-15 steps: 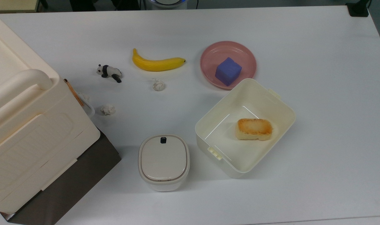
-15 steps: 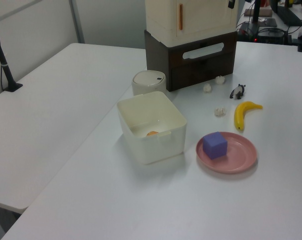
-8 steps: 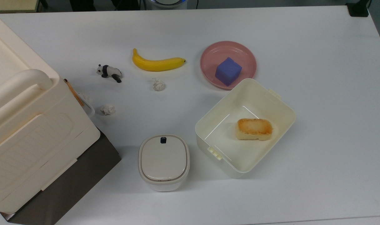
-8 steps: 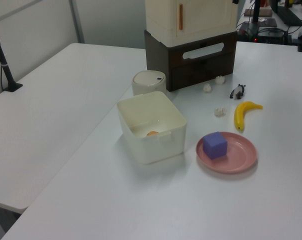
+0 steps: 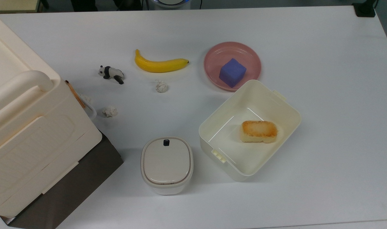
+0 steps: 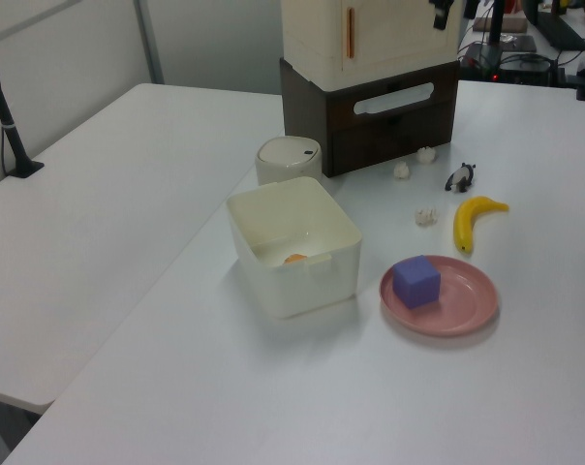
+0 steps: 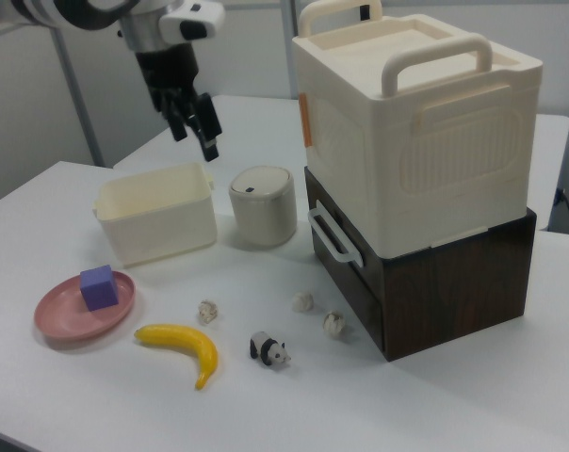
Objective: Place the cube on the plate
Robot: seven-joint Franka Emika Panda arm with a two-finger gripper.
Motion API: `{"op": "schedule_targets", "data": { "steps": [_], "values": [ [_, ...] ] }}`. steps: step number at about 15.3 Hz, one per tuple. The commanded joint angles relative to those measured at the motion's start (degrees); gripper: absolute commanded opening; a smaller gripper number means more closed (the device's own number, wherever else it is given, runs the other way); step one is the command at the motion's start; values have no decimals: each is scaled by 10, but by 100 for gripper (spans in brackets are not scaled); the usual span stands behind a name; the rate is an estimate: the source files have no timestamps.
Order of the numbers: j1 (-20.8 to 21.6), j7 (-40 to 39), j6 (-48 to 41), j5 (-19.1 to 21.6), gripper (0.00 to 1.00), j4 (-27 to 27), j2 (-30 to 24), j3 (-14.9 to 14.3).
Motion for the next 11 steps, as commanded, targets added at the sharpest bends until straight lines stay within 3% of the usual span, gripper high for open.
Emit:
{"op": "schedule_targets", "data": {
  "steps": [1,11],
  "values": [
    [-10,-4,22,12,100,-48,-22,30],
    [-11,-110,1,32,100,-44,-19,29]
  ]
}}
